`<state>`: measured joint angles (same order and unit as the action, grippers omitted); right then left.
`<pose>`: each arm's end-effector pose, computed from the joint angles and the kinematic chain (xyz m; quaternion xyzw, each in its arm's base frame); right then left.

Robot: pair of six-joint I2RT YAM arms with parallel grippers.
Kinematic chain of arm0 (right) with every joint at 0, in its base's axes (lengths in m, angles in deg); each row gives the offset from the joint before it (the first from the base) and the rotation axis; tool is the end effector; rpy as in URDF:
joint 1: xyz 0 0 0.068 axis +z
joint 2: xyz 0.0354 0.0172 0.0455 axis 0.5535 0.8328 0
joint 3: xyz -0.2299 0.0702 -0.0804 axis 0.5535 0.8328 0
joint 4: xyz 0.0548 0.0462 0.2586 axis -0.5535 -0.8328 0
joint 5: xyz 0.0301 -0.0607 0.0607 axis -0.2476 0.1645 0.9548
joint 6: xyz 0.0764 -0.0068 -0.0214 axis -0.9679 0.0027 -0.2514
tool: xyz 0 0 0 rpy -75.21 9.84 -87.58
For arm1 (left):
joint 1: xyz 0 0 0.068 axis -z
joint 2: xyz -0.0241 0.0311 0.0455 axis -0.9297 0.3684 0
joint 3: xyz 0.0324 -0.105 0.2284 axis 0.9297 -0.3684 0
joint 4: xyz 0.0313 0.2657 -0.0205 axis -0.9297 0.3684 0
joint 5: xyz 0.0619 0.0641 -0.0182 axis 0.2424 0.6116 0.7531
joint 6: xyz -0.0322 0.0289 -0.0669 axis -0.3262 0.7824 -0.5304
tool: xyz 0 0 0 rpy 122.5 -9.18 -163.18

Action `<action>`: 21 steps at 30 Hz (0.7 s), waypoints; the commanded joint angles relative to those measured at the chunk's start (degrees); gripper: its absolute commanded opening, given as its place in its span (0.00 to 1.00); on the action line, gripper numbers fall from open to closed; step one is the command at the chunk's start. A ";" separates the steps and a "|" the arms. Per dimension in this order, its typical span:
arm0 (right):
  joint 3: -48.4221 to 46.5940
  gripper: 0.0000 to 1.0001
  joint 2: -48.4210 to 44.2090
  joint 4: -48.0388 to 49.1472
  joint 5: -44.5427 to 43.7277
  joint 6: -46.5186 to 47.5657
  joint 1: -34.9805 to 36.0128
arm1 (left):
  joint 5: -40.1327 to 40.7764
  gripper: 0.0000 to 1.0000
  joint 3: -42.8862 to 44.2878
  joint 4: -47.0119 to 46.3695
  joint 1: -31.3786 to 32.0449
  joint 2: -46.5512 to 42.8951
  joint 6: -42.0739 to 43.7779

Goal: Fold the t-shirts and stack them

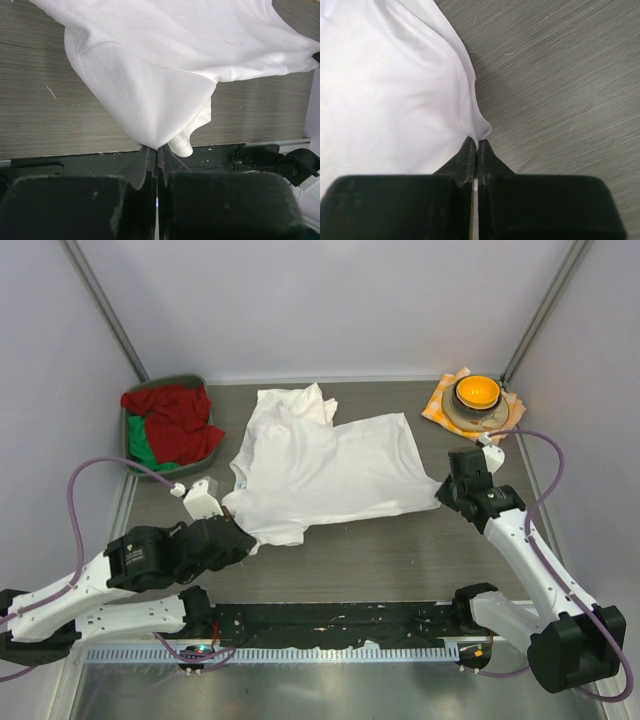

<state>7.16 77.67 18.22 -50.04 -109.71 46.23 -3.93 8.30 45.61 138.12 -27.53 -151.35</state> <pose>0.2412 0.0326 0.2190 0.2662 0.8889 0.0199 0.3722 0.0840 -0.1218 0.3087 -0.1568 0.8963 -0.2351 0.3418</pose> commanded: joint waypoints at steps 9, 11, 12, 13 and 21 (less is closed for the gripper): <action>-1.33 0.01 2.48 1.52 -3.55 1.17 -0.05 | 8.16 0.00 1.07 1.56 0.14 1.24 1.09; -1.50 0.01 4.07 3.28 -3.64 1.16 -0.14 | 9.49 0.00 3.70 2.61 -0.12 2.81 2.14; -1.94 0.01 5.64 3.81 -3.56 1.08 -0.14 | 10.11 0.00 4.67 3.14 -0.30 3.52 2.41; -2.03 0.01 6.27 4.60 -3.47 1.08 -0.23 | 11.07 0.00 6.42 3.32 -0.82 4.31 3.54; -2.47 0.01 10.58 6.98 -3.82 2.04 -1.81 | 6.52 0.00 7.15 -4.05 -8.29 8.97 12.95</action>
<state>7.10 87.68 21.91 -51.48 -109.19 45.86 3.44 15.41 46.57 133.64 -20.16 -144.86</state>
